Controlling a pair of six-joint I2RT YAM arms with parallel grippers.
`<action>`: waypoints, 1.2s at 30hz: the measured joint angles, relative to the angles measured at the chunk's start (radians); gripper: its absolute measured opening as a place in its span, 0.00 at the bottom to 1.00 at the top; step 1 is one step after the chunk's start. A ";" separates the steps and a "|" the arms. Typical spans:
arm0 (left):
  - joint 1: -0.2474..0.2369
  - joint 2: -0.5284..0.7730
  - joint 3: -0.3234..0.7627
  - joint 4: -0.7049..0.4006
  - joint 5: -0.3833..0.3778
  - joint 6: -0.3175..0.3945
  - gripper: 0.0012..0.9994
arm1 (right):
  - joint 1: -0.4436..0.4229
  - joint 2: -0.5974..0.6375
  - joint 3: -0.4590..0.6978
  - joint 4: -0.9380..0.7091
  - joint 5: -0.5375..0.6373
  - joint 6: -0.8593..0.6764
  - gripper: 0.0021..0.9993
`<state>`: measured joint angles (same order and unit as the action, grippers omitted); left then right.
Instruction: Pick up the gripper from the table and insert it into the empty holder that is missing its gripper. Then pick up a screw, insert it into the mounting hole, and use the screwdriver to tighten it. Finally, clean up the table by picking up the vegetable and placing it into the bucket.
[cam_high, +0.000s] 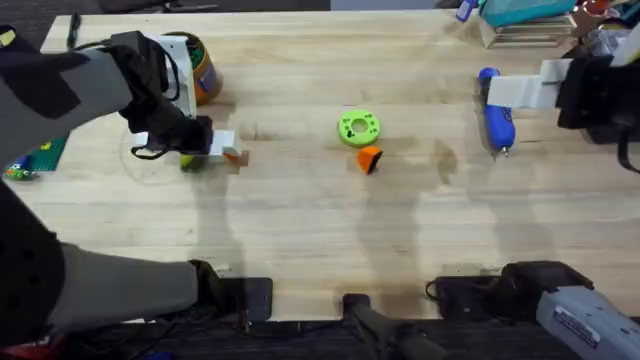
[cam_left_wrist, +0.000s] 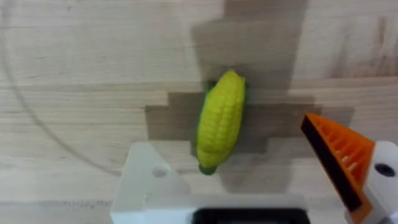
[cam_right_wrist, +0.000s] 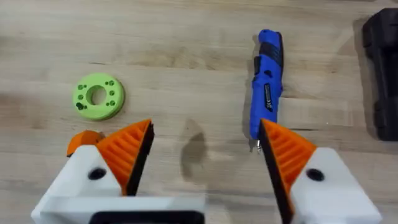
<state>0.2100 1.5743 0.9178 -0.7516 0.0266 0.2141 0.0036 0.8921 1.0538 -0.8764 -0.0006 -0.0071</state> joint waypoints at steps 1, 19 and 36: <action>0.000 -0.007 0.002 -0.015 0.003 -0.002 0.99 | 0.000 0.000 0.000 0.000 0.000 0.000 0.99; 0.000 -0.614 0.125 0.058 0.269 -0.054 0.99 | 0.000 0.000 0.000 0.000 0.000 0.000 0.99; -0.001 -0.908 0.125 0.015 0.488 -0.057 0.99 | 0.000 0.000 0.000 0.000 0.000 0.000 0.99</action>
<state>0.2089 0.6663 1.0428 -0.7366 0.5142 0.1570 0.0036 0.8921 1.0538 -0.8764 -0.0006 -0.0071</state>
